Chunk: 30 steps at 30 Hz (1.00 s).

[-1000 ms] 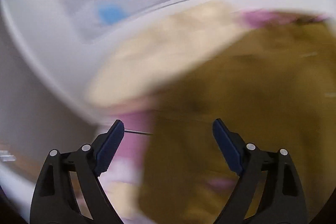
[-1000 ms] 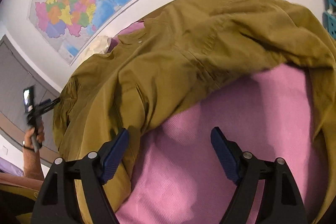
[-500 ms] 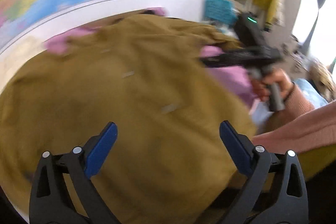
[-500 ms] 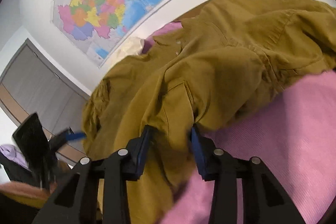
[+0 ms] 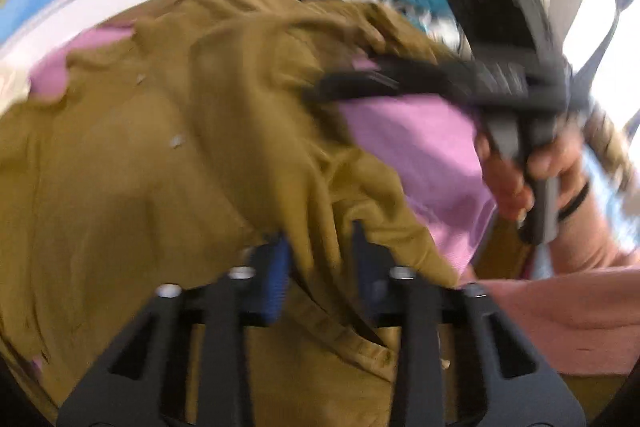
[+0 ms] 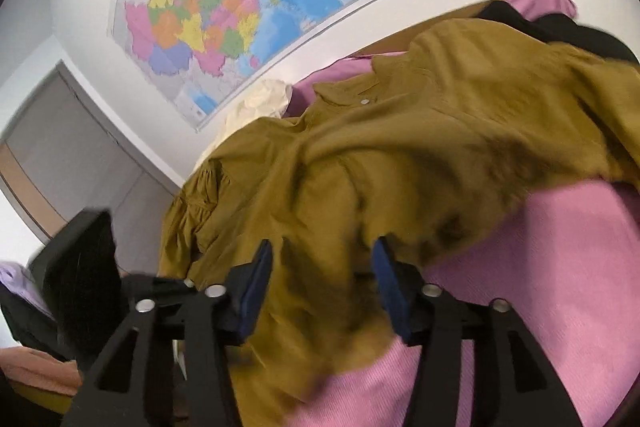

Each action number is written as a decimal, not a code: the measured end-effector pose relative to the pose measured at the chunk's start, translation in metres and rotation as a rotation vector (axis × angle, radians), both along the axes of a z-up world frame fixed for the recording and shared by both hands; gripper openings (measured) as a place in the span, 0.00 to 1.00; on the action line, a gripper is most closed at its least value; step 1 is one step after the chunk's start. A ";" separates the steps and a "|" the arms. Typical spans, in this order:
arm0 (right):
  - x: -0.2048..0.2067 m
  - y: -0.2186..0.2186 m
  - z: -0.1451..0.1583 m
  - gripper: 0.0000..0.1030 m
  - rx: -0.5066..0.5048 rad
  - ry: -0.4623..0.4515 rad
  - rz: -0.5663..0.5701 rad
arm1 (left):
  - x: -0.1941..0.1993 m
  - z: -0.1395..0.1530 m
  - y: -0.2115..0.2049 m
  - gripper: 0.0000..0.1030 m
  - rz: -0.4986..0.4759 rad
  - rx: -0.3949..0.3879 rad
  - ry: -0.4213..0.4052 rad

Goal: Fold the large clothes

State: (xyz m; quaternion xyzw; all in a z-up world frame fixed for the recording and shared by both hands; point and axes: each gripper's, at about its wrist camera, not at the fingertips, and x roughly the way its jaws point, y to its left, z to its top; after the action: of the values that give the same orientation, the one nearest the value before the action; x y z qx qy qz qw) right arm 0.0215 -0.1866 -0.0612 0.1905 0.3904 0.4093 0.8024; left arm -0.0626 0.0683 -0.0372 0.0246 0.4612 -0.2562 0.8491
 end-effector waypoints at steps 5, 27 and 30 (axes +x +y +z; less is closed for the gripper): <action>-0.010 -0.029 -0.029 0.57 0.072 0.064 -0.038 | 0.006 0.027 0.060 0.10 0.165 -0.075 -0.047; -0.158 -0.103 0.092 0.09 -0.136 -0.163 -0.126 | -0.001 0.054 0.084 0.50 0.195 -0.084 -0.096; -0.151 -0.108 0.048 0.09 -0.273 0.006 -0.154 | 0.003 0.036 0.074 0.52 0.176 -0.036 -0.048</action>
State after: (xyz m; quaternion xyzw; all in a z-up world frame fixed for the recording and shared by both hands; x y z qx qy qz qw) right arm -0.1291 -0.2948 -0.0131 0.1103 0.4290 0.2891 0.8486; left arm -0.0600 0.1421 -0.0014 -0.0250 0.4363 -0.1879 0.8796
